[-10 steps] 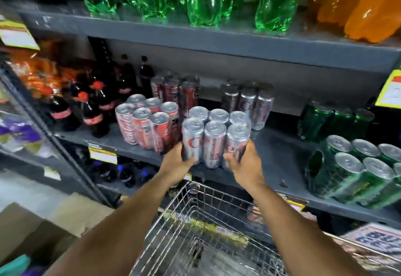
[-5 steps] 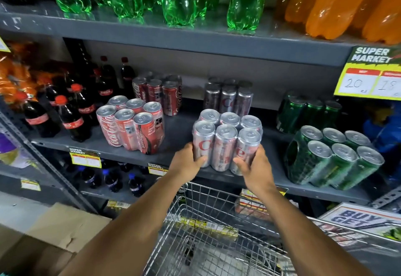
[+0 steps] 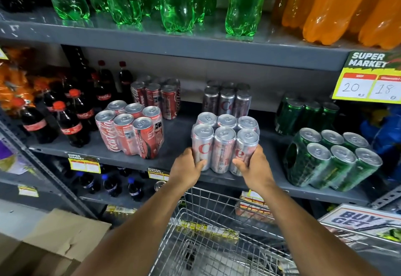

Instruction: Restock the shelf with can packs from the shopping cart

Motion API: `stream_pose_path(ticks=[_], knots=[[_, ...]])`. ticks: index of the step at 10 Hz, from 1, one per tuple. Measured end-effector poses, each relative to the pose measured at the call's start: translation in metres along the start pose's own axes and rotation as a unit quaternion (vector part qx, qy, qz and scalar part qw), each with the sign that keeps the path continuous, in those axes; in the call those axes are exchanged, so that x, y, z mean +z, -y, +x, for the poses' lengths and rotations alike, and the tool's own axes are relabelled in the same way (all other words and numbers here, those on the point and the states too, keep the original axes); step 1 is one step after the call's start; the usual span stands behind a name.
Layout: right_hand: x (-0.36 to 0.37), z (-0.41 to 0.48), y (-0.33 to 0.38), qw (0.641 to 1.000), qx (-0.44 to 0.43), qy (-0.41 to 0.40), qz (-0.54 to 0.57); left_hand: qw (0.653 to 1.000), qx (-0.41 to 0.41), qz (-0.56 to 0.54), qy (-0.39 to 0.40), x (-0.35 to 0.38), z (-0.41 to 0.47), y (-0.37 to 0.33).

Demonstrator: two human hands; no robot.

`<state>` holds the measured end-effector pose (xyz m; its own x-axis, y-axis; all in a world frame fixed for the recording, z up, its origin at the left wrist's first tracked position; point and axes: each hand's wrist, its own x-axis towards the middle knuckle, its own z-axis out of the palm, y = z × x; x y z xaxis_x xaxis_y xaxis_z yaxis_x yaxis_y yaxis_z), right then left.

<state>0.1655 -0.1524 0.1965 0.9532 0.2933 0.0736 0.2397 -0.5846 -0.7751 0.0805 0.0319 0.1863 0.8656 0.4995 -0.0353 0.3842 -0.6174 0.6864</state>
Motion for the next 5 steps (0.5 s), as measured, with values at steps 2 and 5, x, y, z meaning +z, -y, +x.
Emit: stream_pose_path(ticks=[2, 5], knots=[[0.002, -0.004, -0.001, 1.000, -0.001, -0.006, 0.006, 1.000, 0.003, 0.002, -0.010, 0.002, 0.000, 0.000], [-0.020, -0.021, 0.008, 0.995, -0.007, 0.016, -0.101, 0.996, -0.001, 0.055, 0.074, -0.015, -0.022, 0.005]])
